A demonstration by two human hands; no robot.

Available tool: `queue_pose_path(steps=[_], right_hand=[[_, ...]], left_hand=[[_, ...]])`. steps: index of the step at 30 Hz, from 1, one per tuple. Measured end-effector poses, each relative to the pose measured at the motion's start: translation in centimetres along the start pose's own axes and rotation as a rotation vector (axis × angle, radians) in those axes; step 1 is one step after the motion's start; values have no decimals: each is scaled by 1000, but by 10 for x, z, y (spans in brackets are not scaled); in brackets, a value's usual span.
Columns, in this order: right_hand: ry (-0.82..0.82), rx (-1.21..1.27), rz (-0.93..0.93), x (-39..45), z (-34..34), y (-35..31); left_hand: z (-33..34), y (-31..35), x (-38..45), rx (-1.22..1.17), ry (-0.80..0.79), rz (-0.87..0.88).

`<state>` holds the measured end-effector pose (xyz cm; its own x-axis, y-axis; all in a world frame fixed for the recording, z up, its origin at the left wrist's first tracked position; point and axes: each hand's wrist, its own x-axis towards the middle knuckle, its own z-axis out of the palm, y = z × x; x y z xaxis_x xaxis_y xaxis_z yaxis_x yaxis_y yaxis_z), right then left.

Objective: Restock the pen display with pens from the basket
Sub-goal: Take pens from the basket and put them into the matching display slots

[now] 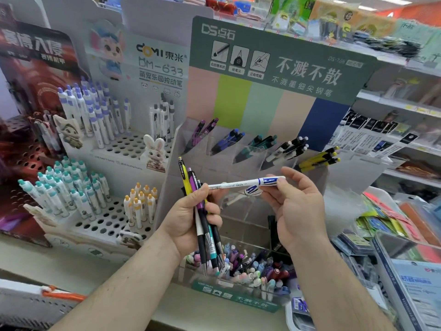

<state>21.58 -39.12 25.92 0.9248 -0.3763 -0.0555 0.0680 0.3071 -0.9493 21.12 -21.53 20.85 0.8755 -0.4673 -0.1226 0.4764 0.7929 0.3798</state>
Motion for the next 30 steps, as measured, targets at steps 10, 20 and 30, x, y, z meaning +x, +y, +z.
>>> queue_pose_path(steps=[10,20,30], right_hand=[[140,-542,-576,21,1,-13],[-93,-1068,-293,31,21,4],[-472,-754,-130,-13,39,11]], left_hand=[[6,0,1,166,188,63],[9,-2,-2,437,213,133],[11,-6,-7,746,136,87]])
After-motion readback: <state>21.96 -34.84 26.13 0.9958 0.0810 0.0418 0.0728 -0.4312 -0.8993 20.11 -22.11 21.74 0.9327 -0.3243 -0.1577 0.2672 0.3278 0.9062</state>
